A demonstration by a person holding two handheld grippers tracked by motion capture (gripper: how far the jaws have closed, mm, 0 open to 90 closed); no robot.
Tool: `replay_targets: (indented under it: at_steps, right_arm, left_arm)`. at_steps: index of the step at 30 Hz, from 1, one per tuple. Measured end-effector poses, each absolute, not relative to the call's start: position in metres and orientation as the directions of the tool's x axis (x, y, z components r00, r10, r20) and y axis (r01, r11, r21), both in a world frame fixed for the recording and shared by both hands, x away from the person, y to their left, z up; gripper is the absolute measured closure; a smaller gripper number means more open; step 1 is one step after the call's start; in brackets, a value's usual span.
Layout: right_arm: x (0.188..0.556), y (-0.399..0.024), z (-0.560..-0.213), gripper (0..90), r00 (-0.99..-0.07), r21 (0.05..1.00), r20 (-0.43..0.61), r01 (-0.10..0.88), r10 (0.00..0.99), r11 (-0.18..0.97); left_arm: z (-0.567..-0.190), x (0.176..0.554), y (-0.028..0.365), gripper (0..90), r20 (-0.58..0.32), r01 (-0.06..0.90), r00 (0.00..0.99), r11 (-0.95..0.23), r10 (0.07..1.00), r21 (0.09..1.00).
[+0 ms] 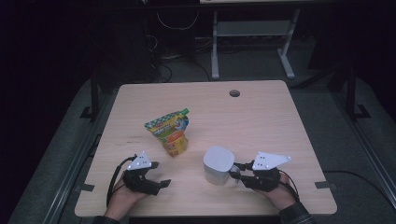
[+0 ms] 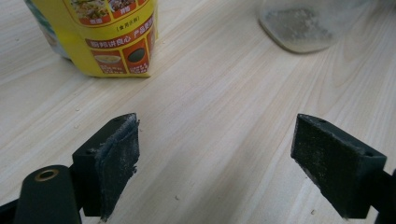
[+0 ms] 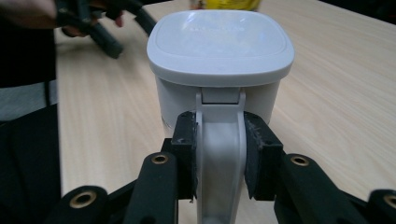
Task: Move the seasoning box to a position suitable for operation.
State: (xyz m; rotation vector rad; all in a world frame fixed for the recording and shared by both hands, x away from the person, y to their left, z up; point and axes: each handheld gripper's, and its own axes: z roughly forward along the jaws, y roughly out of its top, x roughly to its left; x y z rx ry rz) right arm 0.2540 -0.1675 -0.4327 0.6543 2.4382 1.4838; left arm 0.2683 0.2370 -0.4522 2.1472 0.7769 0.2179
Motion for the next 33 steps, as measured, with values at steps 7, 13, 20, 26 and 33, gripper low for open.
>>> replay_targets:
  at_steps: [7,13,20,26,33]
  right_arm:
    - [0.255,-0.171,-0.435,68.2,-0.893,0.877,0.046,0.250,0.447,0.409]
    - [0.256,-0.173,-0.435,61.7,-0.897,0.875,0.057,0.256,0.439,0.410]
    - [0.254,-0.184,-0.435,45.8,-0.875,0.869,0.113,0.317,0.471,0.380]
    - [0.246,-0.195,-0.432,45.3,-0.843,0.866,0.149,0.364,0.517,0.343]
    - [0.234,-0.202,-0.429,77.8,-0.845,0.865,0.156,0.367,0.512,0.343]
  left_arm:
    - [-0.452,0.269,0.236,15.1,-0.109,0.456,0.797,-0.474,0.594,0.754]
    - [-0.452,0.268,0.236,15.1,-0.107,0.457,0.795,-0.474,0.597,0.752]
    - [-0.452,0.265,0.237,15.1,-0.102,0.455,0.791,-0.468,0.604,0.758]
    - [-0.450,0.263,0.239,15.1,-0.096,0.452,0.789,-0.467,0.606,0.760]
    - [-0.450,0.263,0.241,15.4,-0.098,0.457,0.784,-0.464,0.613,0.759]
